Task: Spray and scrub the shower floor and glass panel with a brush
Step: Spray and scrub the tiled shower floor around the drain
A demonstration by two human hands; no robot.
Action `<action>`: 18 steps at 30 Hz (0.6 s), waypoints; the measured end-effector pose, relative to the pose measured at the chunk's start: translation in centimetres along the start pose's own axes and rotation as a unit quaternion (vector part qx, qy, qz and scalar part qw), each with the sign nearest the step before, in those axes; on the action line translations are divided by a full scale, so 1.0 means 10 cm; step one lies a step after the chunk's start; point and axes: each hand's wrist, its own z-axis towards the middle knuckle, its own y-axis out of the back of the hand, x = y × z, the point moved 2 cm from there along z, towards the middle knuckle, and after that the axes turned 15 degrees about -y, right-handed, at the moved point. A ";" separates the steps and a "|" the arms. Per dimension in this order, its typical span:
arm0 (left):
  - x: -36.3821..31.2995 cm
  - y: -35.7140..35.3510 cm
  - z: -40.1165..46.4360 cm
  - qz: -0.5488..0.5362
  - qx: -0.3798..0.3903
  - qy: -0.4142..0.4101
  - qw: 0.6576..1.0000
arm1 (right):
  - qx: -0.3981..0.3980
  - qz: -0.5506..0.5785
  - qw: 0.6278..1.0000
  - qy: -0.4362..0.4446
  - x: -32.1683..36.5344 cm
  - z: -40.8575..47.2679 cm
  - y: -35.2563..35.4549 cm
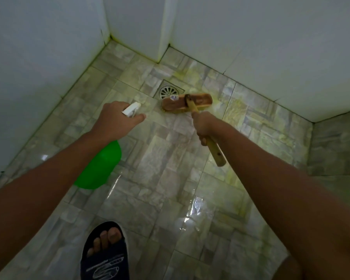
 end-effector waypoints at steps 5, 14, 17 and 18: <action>-0.01 0.01 -0.01 -0.006 -0.001 -0.008 1.000 | 0.022 -0.032 0.999 -0.030 -0.65 -0.37 -0.20; -0.04 -0.21 0.13 -0.032 0.038 -0.034 0.998 | -0.031 0.000 0.995 -0.099 -1.21 -0.32 -0.01; -0.18 -0.29 0.33 -0.023 0.047 -0.036 0.998 | -0.027 0.009 0.996 -0.089 -1.13 -0.22 0.05; -0.21 -0.31 0.39 -0.027 0.046 -0.033 0.998 | -0.024 0.008 0.996 -0.085 -1.12 -0.21 0.07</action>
